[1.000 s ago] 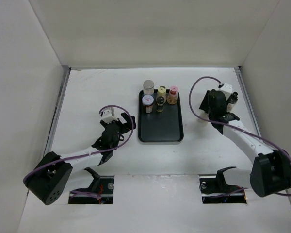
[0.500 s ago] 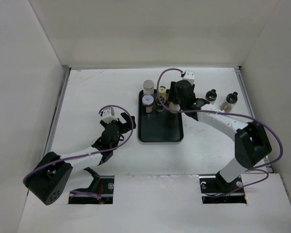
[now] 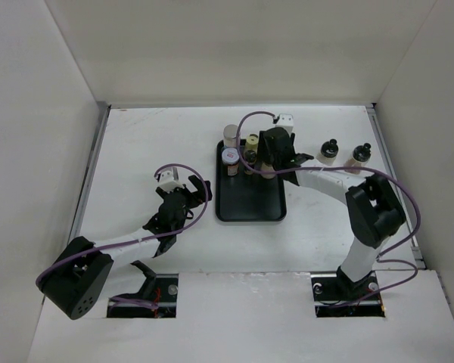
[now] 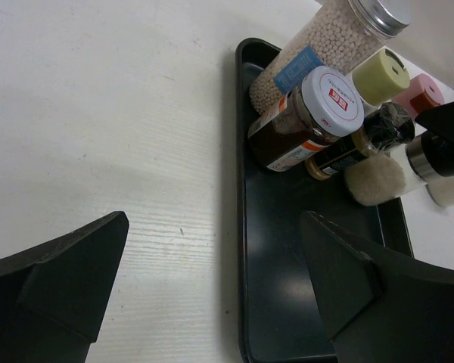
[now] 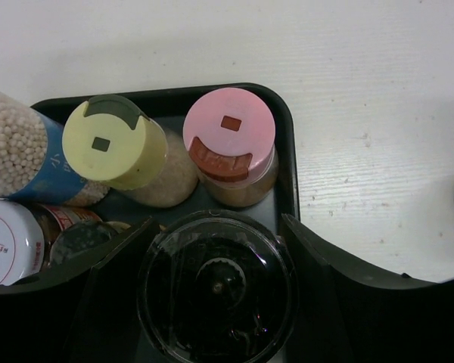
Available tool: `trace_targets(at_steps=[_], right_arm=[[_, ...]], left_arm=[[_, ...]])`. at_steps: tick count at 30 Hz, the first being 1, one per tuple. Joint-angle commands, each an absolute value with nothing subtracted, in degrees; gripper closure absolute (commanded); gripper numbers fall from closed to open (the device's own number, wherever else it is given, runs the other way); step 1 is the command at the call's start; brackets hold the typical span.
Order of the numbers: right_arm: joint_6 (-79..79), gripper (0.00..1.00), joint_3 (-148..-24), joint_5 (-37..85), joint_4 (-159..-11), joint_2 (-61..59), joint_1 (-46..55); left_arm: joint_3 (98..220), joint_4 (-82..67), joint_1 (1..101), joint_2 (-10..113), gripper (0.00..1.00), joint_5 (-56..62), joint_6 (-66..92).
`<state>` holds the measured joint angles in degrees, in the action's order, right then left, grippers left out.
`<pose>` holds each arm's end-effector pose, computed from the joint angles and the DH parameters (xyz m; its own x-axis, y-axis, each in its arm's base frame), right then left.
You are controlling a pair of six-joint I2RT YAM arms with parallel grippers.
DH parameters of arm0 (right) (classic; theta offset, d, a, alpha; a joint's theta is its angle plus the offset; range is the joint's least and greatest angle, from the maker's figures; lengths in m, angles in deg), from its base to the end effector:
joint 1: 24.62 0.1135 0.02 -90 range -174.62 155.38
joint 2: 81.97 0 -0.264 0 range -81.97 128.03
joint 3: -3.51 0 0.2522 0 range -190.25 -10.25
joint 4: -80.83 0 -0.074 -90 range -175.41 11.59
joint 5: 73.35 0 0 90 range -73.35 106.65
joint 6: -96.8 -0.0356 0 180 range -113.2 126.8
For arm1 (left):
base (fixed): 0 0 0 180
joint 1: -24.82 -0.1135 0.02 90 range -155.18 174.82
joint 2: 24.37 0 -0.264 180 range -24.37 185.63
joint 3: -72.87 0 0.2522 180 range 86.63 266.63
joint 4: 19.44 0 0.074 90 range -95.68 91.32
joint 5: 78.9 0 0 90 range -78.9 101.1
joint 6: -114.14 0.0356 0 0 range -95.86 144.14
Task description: Organize the condiment bottles
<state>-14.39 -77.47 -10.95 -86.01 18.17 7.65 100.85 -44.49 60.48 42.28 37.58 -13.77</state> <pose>0.3419 0.1964 0.2342 -0.4729 0.0803 -0.8775 0.0309 0.9967 0.0745 0.1841 -0.1125 0.1734 -0.2552 -0.4938 -0.8313 0.0164 0.8575 -0.5143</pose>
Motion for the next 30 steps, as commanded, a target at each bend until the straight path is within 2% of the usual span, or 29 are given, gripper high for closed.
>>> trace_targets(at_steps=[1, 7, 9, 16, 21, 26, 30], right_arm=[[-14.29, 0.46, -80.38, -12.44, -93.93, 18.66, 7.94], [-13.94, 0.26, -79.68, -13.23, -93.85, 18.41, 9.09], [-13.94, 0.22, -78.81, -13.32, -93.32, 16.39, 9.26], [-14.65, 0.15, -71.43, -13.59, -91.56, 3.04, 8.30], [-15.43, 0.12, -65.80, -15.08, -90.07, -4.79, -1.00], [-14.65, 0.09, -67.10, -15.43, -86.56, -0.95, -10.50], [-13.16, 0.08, -69.92, -15.35, -85.50, 4.42, -13.58]], left_arm=[[101.31, -47.60, 60.46, 41.73, 0.00, 37.29, -14.18], [101.40, -47.69, 60.55, 41.81, 0.00, 37.29, -14.18], [101.40, -47.69, 60.29, 41.90, 0.00, 37.29, -14.18], [101.05, -47.69, 60.20, 41.46, 0.00, 37.47, -14.18], [101.13, -47.95, 60.55, 41.64, 0.00, 37.29, -14.26], [101.22, -47.95, 60.55, 42.08, 0.00, 37.29, -14.26], [101.22, -48.04, 60.20, 42.07, 0.00, 37.29, -14.26]])
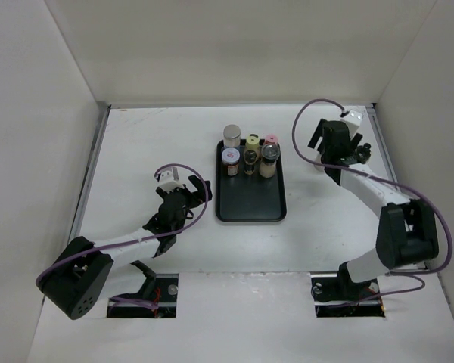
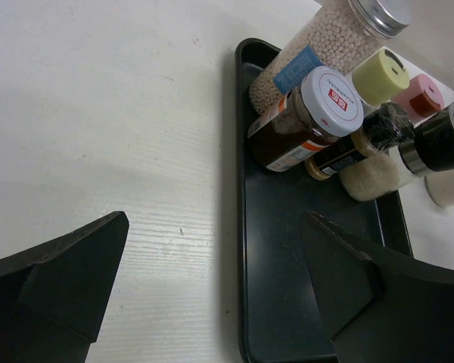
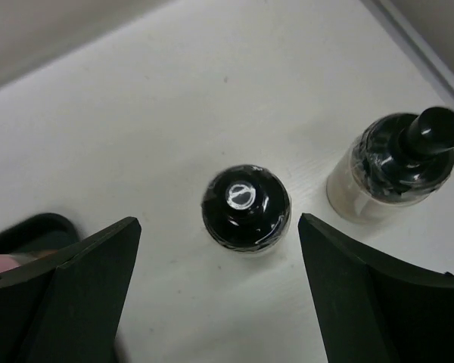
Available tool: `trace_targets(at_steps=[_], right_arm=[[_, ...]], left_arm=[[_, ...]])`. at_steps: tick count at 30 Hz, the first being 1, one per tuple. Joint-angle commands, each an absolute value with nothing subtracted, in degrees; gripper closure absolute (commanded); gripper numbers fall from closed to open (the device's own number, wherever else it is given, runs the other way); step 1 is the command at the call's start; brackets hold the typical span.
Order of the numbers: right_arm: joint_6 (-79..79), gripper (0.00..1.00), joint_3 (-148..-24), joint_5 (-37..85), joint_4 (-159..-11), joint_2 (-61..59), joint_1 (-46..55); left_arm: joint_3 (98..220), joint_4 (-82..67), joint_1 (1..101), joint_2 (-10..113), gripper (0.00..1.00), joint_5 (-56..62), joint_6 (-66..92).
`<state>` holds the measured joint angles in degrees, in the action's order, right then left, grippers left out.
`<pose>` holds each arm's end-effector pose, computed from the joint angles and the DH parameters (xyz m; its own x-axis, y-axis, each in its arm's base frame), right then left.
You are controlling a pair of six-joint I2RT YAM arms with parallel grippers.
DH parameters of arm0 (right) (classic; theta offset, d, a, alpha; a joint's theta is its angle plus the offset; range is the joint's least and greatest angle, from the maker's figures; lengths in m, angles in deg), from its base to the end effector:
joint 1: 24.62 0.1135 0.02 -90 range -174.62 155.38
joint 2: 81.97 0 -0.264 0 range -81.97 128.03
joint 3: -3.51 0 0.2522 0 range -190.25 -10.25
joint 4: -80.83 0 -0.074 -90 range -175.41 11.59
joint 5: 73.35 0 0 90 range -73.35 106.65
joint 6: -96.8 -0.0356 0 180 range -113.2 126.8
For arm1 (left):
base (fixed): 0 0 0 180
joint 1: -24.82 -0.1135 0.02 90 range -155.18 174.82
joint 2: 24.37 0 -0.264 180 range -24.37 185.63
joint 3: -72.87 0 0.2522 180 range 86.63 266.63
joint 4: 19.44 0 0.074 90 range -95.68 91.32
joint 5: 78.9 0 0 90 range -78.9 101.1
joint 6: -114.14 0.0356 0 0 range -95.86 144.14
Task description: Organize the condiment bottles
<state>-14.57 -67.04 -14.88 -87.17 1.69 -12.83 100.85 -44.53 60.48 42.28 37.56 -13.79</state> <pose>0.3278 0.0494 0.2744 -0.2814 0.2586 -0.9241 0.4208 0.8987 0.1233 0.1841 -0.1126 0.1734 -0.2550 -0.4944 -0.8310 0.0168 0.8570 -0.5150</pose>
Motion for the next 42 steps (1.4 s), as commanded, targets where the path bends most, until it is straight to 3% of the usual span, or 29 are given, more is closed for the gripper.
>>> trace_targets(at_steps=[1, 5, 11, 18, 22, 33, 42], right_arm=[[-13.07, 0.08, -70.45, -15.26, -85.58, 5.65, -14.20], [-13.15, 0.09, -72.38, -13.15, -86.20, 10.66, -16.13], [-12.80, 0.19, -73.09, -11.74, -90.05, 14.18, -17.28], [-12.36, 0.45, -72.92, -10.60, -91.56, 15.42, -18.07], [-12.80, 0.50, -69.84, -11.39, -91.47, 9.72, -16.94], [-17.01, 0.49, -55.78, -14.99, -84.71, -10.86, 5.19], [-23.44, 0.49, -62.17, -14.55, -86.28, -4.11, 24.72]], left_arm=[[101.22, -48.04, 60.11, 42.16, 0.00, 37.29, -14.26], [101.22, -48.04, 60.46, 42.08, 0.00, 37.29, -14.26], [101.13, -48.04, 60.37, 41.90, 0.00, 37.29, -14.26], [101.05, -48.04, 60.20, 41.64, 0.00, 37.20, -14.26], [101.13, -48.04, 59.93, 41.99, 0.00, 37.20, -14.26], [99.64, -47.78, 57.83, 39.53, 0.00, 37.20, -15.76], [98.85, -47.16, 54.84, 38.91, 0.00, 37.20, -17.34]])
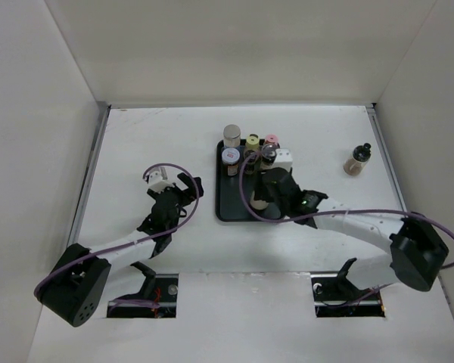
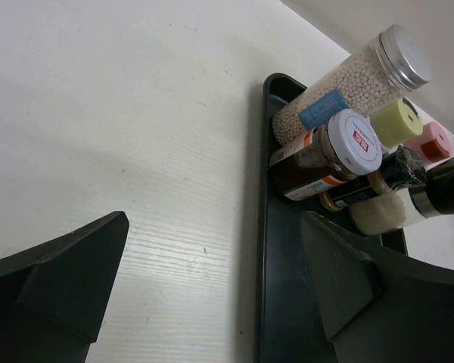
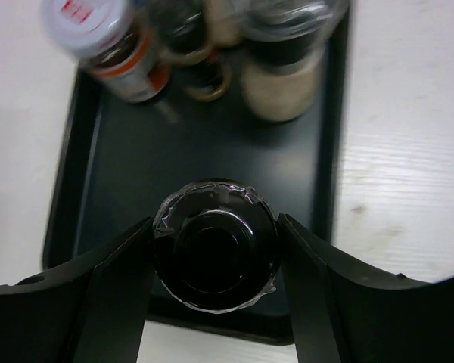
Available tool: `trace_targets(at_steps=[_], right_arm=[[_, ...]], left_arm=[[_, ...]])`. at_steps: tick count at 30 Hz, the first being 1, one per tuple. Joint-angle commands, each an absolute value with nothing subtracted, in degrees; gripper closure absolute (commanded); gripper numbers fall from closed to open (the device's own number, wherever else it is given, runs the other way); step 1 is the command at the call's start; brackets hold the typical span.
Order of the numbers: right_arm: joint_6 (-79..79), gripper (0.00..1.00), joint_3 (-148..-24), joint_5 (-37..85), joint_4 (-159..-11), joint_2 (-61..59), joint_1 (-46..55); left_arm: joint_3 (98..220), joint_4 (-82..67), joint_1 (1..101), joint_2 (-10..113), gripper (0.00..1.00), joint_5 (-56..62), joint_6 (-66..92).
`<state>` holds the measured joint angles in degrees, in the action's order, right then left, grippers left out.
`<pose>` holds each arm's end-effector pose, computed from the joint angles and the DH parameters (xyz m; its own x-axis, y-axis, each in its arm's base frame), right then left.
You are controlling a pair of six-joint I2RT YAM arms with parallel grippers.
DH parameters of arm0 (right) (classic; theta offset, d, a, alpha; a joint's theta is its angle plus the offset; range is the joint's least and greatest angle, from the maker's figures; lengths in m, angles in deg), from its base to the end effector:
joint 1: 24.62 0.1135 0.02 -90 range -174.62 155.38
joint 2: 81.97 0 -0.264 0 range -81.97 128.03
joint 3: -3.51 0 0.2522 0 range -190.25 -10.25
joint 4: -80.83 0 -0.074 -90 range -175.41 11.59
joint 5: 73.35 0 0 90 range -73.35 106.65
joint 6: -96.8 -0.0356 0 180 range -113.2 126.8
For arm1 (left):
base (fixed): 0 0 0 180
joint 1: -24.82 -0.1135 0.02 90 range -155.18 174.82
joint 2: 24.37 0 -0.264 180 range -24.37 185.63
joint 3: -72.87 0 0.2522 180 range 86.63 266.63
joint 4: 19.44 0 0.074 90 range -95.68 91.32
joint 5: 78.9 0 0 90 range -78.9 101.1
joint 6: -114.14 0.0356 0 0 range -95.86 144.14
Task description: Organize the condiment bottles
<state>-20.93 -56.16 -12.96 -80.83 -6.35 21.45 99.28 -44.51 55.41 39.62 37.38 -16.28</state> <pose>0.2094 0.1921 0.2408 -0.5055 0.0583 -0.8608 -0.1217 0.9829 0.1380 0.1866 -0.0920 0.1740 -0.1966 -0.5592 -0.8054 -0.0568 0.8266 -0.5600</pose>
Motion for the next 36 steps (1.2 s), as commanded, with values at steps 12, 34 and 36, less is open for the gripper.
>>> trace_targets(at_steps=[12, 34, 36], right_arm=[[-20.89, 0.45, -71.85, -16.04, -88.31, 11.63, 34.13], [-17.11, 0.33, -56.21, -18.78, -93.84, -20.87, 15.80], [-17.28, 0.56, -56.83, -19.90, -92.45, -23.51, 8.25]], left_arm=[[98.67, -47.16, 54.57, 38.73, 0.00, 36.32, -17.52], [98.58, -47.16, 54.75, 38.47, 0.00, 36.15, -17.69], [98.50, -47.16, 55.01, 38.21, 0.00, 36.24, -17.78]])
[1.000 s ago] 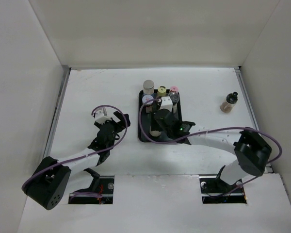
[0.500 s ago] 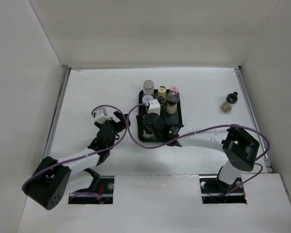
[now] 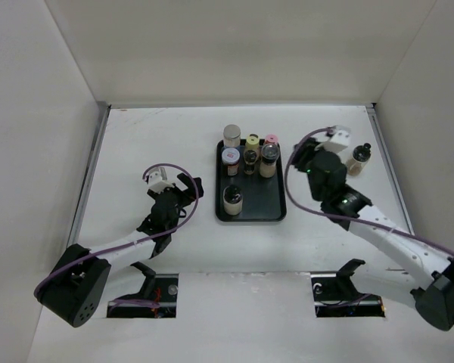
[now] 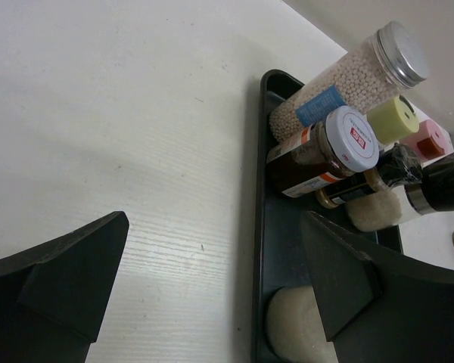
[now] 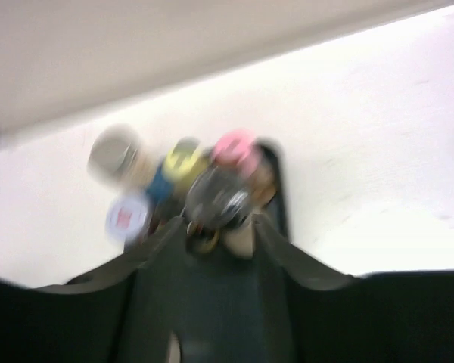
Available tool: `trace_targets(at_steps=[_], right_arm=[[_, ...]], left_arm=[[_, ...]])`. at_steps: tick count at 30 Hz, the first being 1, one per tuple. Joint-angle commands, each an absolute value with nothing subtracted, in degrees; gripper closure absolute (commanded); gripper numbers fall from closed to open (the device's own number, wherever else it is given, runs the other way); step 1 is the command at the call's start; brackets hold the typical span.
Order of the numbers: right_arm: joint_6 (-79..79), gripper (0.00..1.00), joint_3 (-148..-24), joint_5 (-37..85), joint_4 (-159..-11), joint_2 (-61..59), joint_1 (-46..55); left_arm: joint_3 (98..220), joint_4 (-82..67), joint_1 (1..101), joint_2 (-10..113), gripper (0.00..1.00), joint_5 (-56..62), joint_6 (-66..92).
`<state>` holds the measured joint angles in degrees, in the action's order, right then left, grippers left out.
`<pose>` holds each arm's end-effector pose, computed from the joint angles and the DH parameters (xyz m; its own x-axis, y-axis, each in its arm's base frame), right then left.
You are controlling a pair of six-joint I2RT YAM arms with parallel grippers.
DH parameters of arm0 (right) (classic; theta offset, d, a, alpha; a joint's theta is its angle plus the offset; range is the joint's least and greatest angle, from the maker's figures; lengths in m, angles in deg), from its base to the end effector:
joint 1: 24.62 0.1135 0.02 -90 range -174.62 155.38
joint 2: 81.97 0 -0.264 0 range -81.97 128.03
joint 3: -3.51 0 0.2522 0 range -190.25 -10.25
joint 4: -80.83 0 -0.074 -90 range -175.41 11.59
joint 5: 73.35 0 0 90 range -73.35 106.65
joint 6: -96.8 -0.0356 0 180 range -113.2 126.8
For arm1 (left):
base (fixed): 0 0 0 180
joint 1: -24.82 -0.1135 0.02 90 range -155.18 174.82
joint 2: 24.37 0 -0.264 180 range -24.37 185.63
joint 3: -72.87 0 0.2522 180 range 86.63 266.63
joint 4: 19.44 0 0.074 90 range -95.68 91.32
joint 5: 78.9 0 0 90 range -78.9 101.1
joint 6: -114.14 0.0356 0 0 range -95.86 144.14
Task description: Organize the condiment bottles
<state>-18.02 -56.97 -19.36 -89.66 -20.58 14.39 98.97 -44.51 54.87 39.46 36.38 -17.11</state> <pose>0.2050 0.1391 0.3227 -0.1527 0.3133 -0.9373 0.0047 0.9486 0.3163 0.1865 -0.0903 0.1728 -0.2034 -0.5711 -0.7953 -0.0558 0.8177 -0.5729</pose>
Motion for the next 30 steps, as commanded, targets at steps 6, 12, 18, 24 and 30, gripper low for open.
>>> trace_targets(at_steps=[6, 12, 18, 24, 30], right_arm=[[-17.64, 0.62, -63.32, -20.63, -83.49, -16.16, -14.79], [-15.62, 0.08, -67.46, -18.60, -80.75, -3.06, -25.97], [-14.56, 0.04, -70.88, -14.56, -82.33, 6.00, -29.40], [-14.82, 0.08, -74.31, -8.68, -85.76, 12.50, -32.66], [-15.53, 0.15, -75.20, -7.35, -87.51, 18.13, -32.75]], left_arm=[[98.41, -47.25, 55.27, 38.21, 0.00, 36.06, -17.78], [98.32, -47.25, 55.45, 38.12, 0.00, 36.15, -17.78], [98.50, -47.60, 55.63, 39.00, 0.00, 36.06, -17.78], [98.76, -47.69, 55.72, 39.35, 0.00, 36.06, -17.78], [98.67, -47.69, 55.45, 39.18, 0.00, 35.97, -17.78]])
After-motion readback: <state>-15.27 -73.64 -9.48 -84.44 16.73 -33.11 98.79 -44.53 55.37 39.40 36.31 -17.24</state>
